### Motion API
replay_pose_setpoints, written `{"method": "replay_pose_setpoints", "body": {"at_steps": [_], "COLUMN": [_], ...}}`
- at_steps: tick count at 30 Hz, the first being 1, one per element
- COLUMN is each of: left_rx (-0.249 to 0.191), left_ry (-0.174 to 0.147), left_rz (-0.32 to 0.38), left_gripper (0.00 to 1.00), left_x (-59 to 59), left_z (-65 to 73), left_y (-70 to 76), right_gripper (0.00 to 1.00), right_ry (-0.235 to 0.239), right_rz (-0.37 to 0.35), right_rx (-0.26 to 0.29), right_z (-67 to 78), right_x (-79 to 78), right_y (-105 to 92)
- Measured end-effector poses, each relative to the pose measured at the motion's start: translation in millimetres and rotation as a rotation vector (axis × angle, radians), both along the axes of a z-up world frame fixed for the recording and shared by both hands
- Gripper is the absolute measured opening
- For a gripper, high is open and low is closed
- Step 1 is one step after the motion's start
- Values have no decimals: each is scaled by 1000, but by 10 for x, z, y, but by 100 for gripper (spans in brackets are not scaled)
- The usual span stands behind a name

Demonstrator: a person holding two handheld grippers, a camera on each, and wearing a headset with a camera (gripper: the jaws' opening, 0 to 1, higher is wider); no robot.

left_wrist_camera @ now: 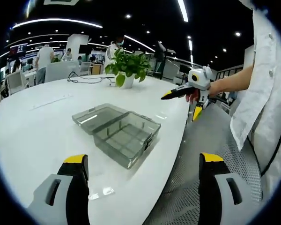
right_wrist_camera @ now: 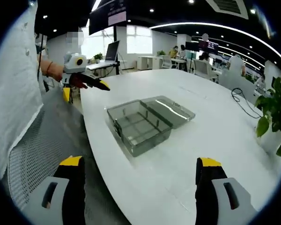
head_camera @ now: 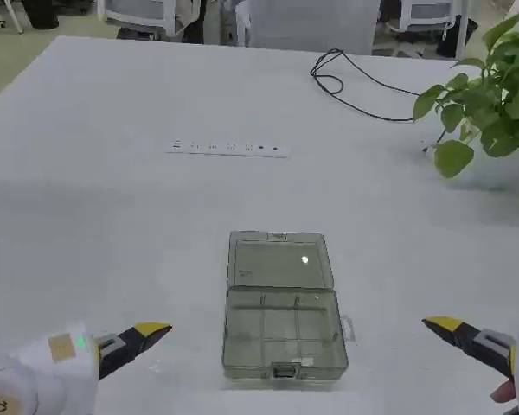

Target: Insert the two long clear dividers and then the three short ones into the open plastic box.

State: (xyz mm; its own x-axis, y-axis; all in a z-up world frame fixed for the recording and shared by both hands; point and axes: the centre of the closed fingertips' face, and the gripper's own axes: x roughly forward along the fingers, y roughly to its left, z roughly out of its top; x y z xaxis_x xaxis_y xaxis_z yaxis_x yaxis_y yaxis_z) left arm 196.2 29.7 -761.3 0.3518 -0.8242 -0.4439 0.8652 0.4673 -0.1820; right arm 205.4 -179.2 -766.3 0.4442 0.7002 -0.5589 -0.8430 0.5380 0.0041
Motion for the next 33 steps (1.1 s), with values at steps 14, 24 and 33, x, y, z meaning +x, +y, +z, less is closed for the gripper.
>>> {"method": "replay_pose_setpoints", "body": {"at_steps": [14,24,33], "left_rx": [12,11,10], "left_ry": [10,14,13], "left_rz": [0,-1,-1], "left_gripper": [100,100,100], "left_x": [-23,-53,-48], "left_z": [-33,-38,-41], "left_y": [21,24,26], "right_gripper": [97,97,97], "right_ry": [-3,-7,-13], "right_rz": [-5,-2,-2], "right_rx": [0,-1,-4], "right_z": [-3,2,12], "right_x": [-16,-23,-9], "right_y": [-19,-13,-17]}}
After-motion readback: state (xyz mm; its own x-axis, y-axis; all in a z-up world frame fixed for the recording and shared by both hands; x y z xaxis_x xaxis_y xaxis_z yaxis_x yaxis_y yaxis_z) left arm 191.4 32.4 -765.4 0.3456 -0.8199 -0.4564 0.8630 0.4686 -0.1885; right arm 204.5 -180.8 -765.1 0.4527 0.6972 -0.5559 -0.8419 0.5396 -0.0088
